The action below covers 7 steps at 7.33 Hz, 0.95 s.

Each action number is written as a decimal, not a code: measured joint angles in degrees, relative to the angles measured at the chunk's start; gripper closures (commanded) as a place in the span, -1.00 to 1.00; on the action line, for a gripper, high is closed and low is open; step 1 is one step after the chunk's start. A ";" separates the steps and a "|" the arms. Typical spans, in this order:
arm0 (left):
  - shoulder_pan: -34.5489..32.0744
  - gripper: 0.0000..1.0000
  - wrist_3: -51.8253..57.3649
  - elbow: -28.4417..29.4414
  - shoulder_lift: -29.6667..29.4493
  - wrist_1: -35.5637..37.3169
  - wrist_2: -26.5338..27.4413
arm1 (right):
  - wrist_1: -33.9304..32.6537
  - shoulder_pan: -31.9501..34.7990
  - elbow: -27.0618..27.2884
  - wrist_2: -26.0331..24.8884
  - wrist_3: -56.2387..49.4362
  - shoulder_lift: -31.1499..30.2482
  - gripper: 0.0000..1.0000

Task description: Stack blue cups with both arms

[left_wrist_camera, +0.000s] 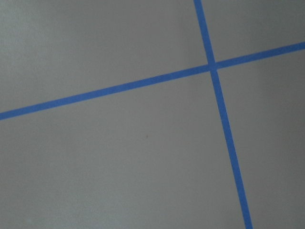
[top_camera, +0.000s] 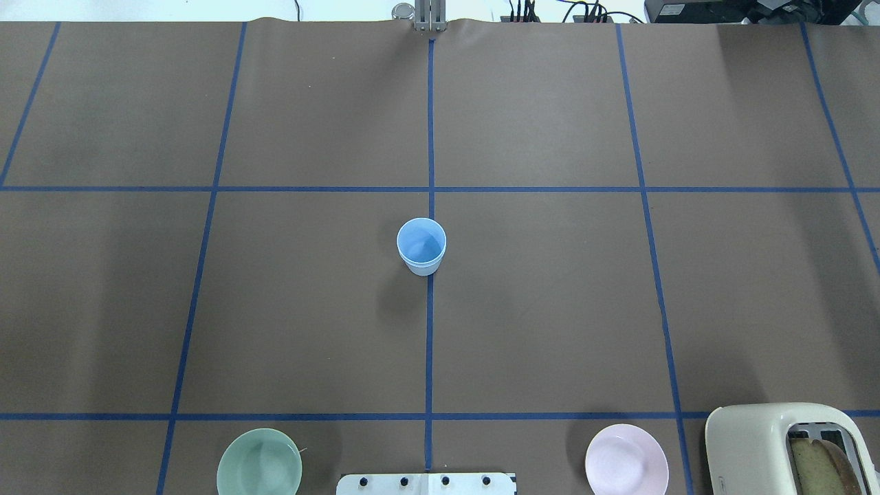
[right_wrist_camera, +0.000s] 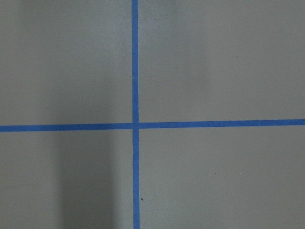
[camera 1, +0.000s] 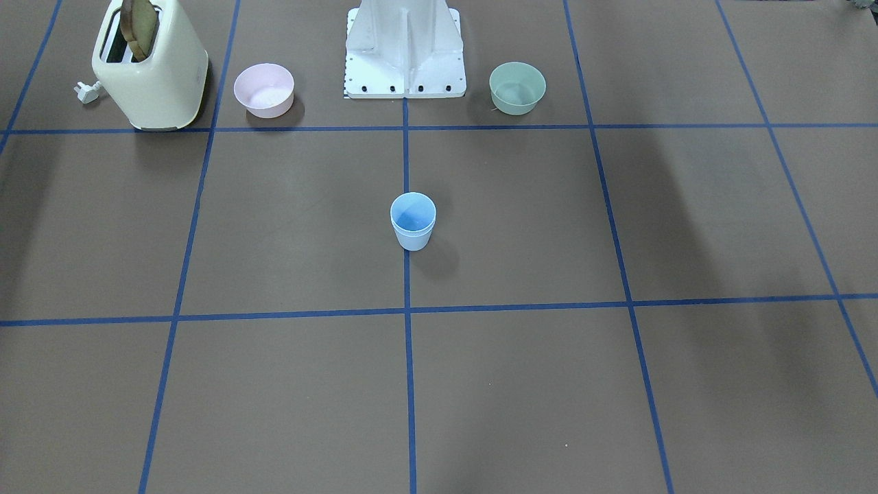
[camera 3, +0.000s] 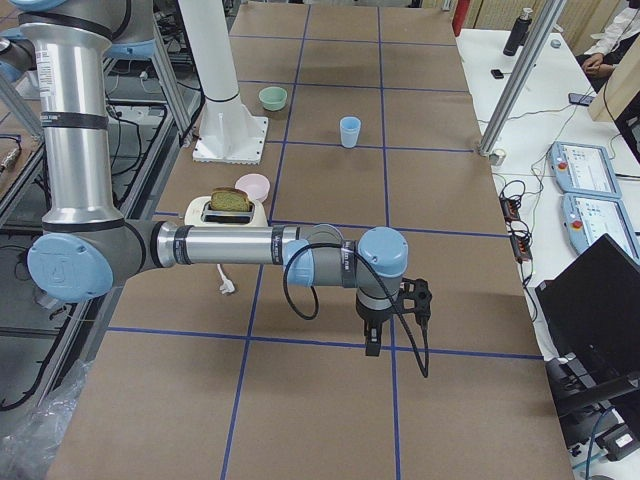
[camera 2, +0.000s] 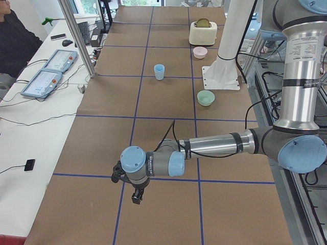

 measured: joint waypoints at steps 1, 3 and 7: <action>0.02 -0.99 -2.37 -0.73 -0.13 0.02 0.02 | -0.03 0.00 1.72 -0.16 -0.04 -1.69 -1.00; 0.03 -0.99 -4.08 -1.07 -0.21 -0.03 0.22 | -0.02 0.01 2.82 -0.11 -0.07 -3.13 -1.00; 0.04 -0.99 -4.46 -1.20 -0.02 -0.13 0.20 | -0.06 -0.06 3.00 0.42 0.01 -3.32 -1.00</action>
